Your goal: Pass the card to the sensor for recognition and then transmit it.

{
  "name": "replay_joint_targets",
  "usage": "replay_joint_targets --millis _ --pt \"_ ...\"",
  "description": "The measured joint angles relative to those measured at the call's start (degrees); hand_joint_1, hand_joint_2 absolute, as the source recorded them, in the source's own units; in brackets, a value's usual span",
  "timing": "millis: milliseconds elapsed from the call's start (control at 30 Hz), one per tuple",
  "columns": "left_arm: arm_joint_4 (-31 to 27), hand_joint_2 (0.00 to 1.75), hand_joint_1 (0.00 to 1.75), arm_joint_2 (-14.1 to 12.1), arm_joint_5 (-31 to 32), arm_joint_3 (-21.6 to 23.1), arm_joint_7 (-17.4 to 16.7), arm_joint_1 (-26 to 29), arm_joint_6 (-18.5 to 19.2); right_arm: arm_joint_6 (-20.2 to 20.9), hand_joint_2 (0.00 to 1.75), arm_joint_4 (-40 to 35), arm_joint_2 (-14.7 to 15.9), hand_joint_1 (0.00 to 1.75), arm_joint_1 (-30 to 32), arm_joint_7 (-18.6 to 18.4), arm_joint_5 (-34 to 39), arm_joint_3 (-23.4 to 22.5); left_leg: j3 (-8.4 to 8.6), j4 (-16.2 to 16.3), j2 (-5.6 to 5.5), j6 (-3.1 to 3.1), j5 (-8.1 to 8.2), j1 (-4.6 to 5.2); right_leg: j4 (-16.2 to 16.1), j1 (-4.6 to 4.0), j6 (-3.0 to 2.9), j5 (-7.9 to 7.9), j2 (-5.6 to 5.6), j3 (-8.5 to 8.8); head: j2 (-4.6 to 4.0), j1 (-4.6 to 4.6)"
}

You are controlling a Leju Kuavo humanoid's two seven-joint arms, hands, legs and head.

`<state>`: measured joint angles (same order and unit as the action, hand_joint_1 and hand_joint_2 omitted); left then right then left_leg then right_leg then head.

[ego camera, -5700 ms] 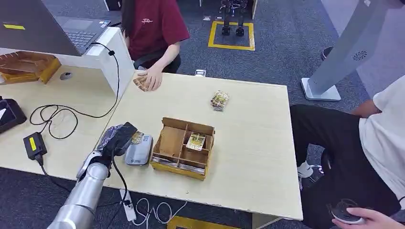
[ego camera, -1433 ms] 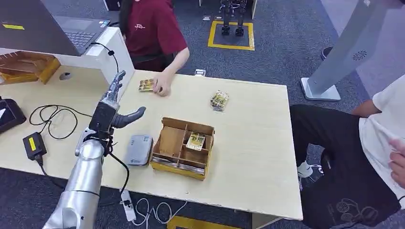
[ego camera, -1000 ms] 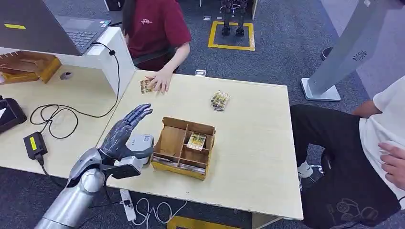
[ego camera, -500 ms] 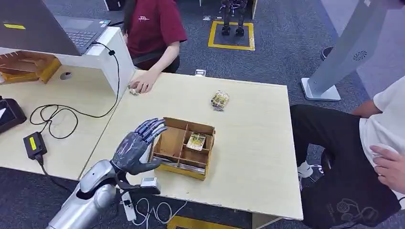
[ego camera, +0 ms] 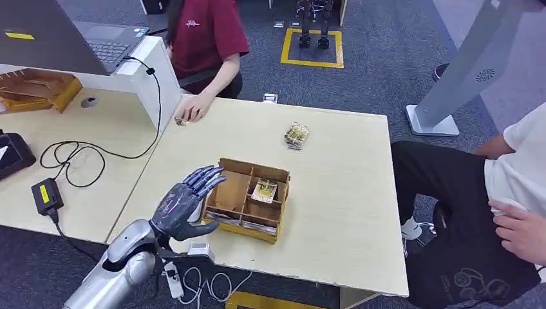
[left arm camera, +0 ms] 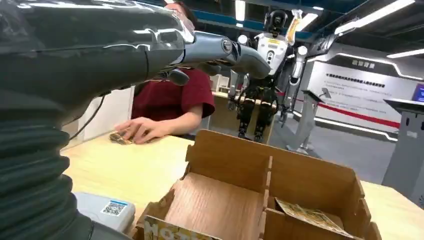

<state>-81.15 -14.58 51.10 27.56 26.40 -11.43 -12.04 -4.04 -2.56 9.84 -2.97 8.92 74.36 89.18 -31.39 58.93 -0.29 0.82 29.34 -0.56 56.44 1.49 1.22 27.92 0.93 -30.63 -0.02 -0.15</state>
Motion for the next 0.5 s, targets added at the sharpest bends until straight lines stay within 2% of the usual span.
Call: replay_joint_targets --millis 233,500 --pt "0.94 1.75 0.0 0.04 4.22 0.44 -1.97 -0.02 -2.54 -0.02 1.75 0.0 0.0 0.0 -0.02 0.02 -0.13 0.0 0.0 0.0 0.0 0.0 0.0 0.0 0.0 0.0 0.0 0.0 0.0 0.0 0.0 0.0" --pt "2.19 1.75 0.0 0.04 4.52 0.46 -2.27 -0.03 -2.73 0.0 1.75 0.0 0.0 0.0 -0.02 0.02 -0.35 0.0 0.0 0.0 0.0 0.0 0.0 0.0 0.0 0.0 0.0 0.0 0.0 0.0 0.0 0.02"
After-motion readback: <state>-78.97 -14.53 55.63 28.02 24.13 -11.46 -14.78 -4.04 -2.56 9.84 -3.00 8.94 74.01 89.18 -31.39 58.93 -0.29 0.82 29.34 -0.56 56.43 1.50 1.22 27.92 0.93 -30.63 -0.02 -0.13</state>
